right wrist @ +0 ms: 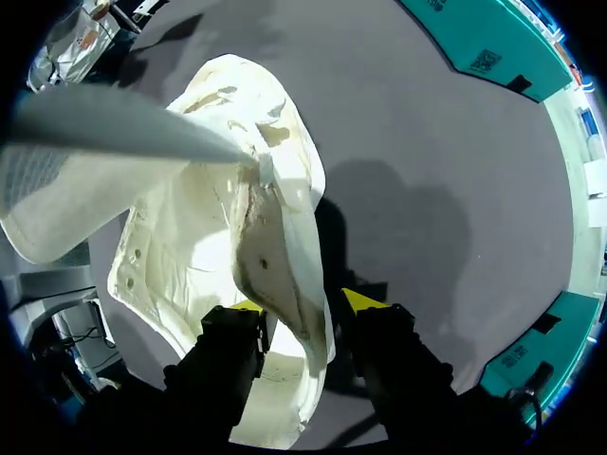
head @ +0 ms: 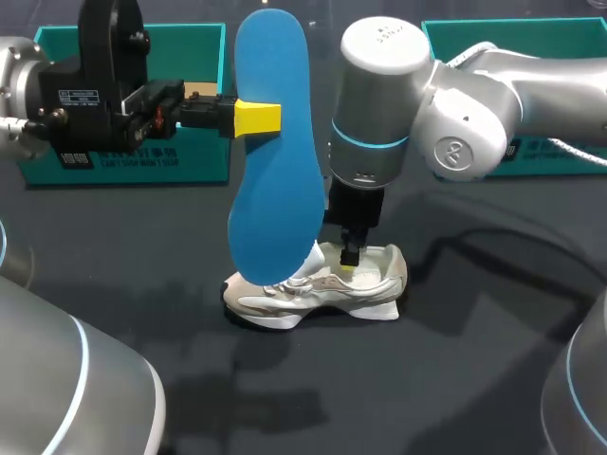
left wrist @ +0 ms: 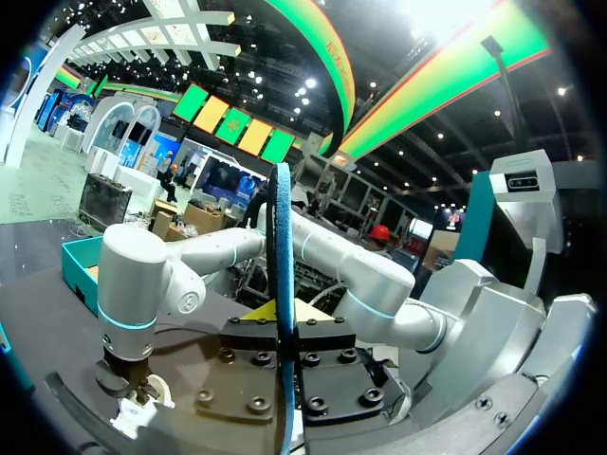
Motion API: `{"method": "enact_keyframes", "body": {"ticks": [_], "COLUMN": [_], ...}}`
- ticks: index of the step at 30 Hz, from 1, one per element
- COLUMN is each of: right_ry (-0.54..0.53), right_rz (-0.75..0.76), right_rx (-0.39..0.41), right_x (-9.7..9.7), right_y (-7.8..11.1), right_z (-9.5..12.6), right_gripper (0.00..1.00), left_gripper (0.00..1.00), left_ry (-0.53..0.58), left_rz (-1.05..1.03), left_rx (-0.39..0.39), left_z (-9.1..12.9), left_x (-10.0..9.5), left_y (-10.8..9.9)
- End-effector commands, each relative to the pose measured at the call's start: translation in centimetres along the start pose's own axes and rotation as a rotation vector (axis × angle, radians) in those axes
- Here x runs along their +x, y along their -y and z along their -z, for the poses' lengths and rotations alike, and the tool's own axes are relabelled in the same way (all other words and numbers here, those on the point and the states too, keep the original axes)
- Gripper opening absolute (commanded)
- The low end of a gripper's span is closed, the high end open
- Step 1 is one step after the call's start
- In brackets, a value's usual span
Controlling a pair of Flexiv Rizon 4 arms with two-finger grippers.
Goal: Take the shoe out of the shoebox, open the shoe tongue, remove and reinsert the insole, then place the shoe into the shoebox
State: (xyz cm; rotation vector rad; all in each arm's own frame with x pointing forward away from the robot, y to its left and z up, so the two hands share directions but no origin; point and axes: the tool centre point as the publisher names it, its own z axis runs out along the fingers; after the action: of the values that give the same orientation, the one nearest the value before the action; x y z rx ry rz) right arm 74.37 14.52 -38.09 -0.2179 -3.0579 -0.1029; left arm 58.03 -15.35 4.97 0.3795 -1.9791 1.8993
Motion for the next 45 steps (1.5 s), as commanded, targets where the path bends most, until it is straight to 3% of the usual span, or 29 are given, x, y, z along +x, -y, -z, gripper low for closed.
{"method": "enact_keyframes", "body": {"ticks": [1,2,3,14,25,26,28,40,45], "right_ry": [0.001,-0.001,-0.002,-0.04,-0.059,-0.049,0.01,0.01,0.05], "right_rz": [0.002,0.006,0.008,-0.002,-0.311,-0.383,-0.501,-0.501,-0.725], "right_rx": [-0.006,-0.006,-0.005,-0.004,-0.143,-0.142,-0.027,-0.027,-0.207], "right_x": [0.2,0.2,0.3,0.9,3.4,3.7,4.6,4.6,5.9], "right_y": [0.2,0.1,0.1,-0.3,0.5,0.5,-0.3,-0.3,1.0], "right_z": [-0.2,-0.2,-0.2,0.8,2.9,3.1,3.5,3.5,4.2], "right_gripper": [0.24,0.05,0.0,0.0,0.0,0.0,0.0,0.0,0.0], "left_gripper": [0.0,0.0,0.0,0.0,0.0,0.0,0.0,0.0,0.0], "left_ry": [-0.001,-0.001,-0.001,-0.001,-0.001,-0.001,-0.001,-0.001,-0.001], "left_rz": [0.0,0.0,0.0,0.0,0.0,0.0,0.0,0.0,0.0], "left_rx": [0.0,0.0,0.0,0.0,0.0,0.0,0.0,0.0,0.0], "left_z": [-0.2,-0.2,-0.2,-0.2,-0.2,-0.2,-0.2,-0.2,-0.2], "left_x": [-0.1,-0.1,-0.1,-0.1,-0.1,-0.1,-0.1,-0.1,-0.1], "left_y": [0.0,0.0,0.0,0.0,0.0,0.0,0.0,0.0,0.0]}}
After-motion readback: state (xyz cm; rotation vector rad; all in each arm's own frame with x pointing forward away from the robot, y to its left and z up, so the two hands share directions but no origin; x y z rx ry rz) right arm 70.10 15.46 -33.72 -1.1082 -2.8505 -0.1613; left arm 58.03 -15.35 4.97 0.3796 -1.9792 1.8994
